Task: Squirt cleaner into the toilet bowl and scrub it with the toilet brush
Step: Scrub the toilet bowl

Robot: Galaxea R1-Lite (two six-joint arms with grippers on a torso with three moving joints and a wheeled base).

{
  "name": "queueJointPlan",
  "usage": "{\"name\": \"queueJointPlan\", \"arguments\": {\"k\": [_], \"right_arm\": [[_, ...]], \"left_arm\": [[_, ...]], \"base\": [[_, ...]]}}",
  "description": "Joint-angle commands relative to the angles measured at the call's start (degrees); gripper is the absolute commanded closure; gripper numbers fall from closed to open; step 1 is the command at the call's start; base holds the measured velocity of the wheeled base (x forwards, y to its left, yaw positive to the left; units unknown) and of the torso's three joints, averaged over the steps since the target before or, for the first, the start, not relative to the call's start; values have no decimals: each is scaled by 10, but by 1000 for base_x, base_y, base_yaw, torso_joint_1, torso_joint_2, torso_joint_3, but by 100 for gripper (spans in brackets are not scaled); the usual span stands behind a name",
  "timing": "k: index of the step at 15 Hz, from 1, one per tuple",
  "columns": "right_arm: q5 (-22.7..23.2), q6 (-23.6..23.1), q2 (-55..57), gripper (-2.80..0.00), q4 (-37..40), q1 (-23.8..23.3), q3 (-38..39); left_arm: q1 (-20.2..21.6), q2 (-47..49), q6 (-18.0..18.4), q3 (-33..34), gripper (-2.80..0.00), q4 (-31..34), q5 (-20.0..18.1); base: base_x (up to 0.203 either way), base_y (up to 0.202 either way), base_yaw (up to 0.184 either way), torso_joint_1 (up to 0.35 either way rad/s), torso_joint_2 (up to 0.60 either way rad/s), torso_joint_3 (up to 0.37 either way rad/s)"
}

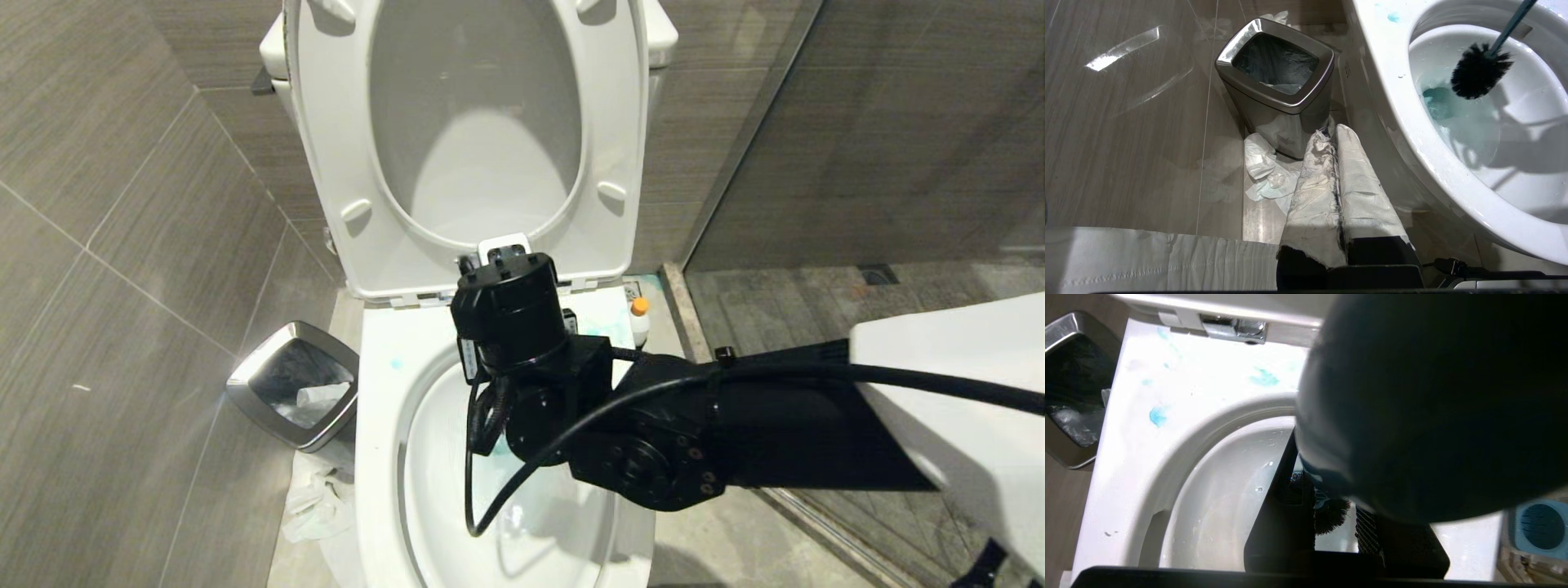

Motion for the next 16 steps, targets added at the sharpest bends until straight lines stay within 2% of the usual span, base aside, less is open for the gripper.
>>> {"name": "queueJointPlan", "arguments": {"k": [1,8,11,16], "right_arm": [[-1,1,68,0,-2,-4,-42],[1,-15,217,0,1,-30,-149],[1,-16,190,0,2,-30,-149],[3,-22,69,0,12,-17,-139]], "left_arm": [[0,1,0,0,0,0,0],[0,0,0,0,0,0,0],[0,1,0,0,0,0,1],[0,0,0,0,0,0,1]], "base": [[0,0,0,0,0,0],[0,0,0,0,0,0],[0,0,0,0,0,0],[0,0,0,0,0,0]]}}
